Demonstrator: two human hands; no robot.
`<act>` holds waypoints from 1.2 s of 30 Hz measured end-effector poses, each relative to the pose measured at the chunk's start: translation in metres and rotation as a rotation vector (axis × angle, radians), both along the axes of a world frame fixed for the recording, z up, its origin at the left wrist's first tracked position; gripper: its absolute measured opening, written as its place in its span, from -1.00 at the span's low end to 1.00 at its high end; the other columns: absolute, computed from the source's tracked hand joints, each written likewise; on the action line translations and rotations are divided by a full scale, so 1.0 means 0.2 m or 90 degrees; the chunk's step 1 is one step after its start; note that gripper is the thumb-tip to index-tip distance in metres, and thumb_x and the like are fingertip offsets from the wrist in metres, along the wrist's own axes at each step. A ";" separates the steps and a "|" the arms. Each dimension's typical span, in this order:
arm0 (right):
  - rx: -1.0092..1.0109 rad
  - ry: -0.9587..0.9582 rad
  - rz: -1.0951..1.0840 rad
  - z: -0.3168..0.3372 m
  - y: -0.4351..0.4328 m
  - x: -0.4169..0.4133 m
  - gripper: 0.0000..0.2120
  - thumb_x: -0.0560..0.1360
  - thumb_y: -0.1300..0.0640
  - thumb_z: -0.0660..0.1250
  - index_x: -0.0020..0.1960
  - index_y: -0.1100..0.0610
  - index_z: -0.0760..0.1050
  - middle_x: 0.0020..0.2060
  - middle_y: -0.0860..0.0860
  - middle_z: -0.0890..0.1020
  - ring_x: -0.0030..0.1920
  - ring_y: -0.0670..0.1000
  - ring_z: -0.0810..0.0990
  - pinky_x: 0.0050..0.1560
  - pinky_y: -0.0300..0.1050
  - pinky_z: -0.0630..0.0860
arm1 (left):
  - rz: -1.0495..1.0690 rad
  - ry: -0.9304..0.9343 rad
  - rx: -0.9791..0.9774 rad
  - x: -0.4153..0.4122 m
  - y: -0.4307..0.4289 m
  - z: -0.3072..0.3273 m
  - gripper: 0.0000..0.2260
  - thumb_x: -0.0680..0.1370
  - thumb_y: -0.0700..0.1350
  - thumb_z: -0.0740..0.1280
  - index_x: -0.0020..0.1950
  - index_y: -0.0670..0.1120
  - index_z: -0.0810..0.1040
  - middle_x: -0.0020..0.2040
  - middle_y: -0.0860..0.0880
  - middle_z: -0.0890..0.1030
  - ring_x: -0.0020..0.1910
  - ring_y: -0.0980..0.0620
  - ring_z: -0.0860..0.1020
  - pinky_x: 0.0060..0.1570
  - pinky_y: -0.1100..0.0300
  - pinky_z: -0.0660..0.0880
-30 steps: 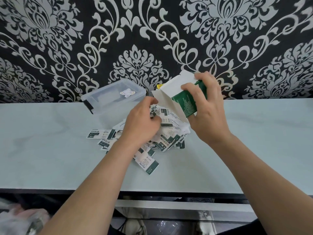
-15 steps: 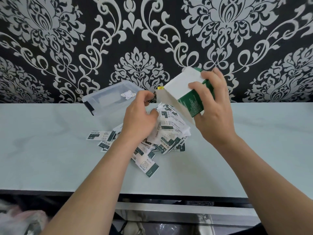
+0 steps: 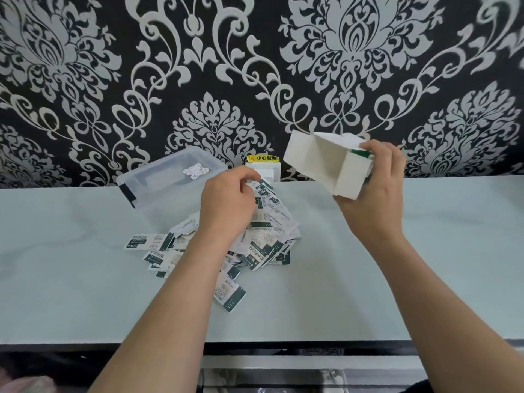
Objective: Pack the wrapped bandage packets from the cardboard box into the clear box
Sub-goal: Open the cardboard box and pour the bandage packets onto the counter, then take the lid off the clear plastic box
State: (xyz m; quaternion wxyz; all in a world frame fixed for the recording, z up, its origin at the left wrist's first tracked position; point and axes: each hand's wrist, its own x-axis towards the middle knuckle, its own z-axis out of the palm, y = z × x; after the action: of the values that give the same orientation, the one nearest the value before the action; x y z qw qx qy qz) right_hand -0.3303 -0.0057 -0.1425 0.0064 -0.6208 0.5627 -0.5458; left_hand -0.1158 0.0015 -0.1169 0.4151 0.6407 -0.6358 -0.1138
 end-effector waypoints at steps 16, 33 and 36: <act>0.365 -0.356 0.250 -0.03 0.02 -0.18 -0.58 0.27 0.33 0.58 0.10 0.13 0.61 -0.04 0.00 0.72 -0.04 -0.03 0.70 -0.05 -0.15 0.62 | -0.230 -0.266 0.012 -0.45 0.08 -0.08 -0.31 0.53 -0.18 0.26 0.56 0.12 -0.02 0.33 -0.05 0.31 0.05 -0.03 0.47 -0.09 0.11 0.44; 0.176 -0.287 0.081 0.12 0.09 -0.30 -0.59 0.45 0.32 0.37 0.20 -0.05 0.53 0.07 -0.12 0.62 0.13 -0.09 0.55 0.21 -0.09 0.49 | -0.219 -0.302 -0.074 -0.59 0.03 -0.12 -0.84 0.60 -0.14 0.24 0.03 -0.12 0.62 -0.16 -0.15 0.52 -0.19 -0.16 0.48 -0.30 0.03 0.44; 0.184 -0.214 -0.017 0.12 0.09 -0.30 -0.63 0.46 0.34 0.32 0.20 0.04 0.57 0.08 -0.14 0.62 0.17 -0.16 0.51 0.20 -0.33 0.38 | -0.208 -0.310 -0.089 -0.62 0.02 -0.15 -0.94 0.51 -0.23 0.35 -0.08 -0.13 0.62 -0.28 -0.14 0.50 -0.34 -0.19 0.49 -0.42 0.00 0.50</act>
State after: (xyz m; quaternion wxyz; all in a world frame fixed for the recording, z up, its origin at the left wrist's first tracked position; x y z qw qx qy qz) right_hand -0.3905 0.0116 -0.1185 0.1819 -0.5058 0.6346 -0.5553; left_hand -0.2397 0.0055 -0.1468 0.2699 0.5080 -0.8177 0.0218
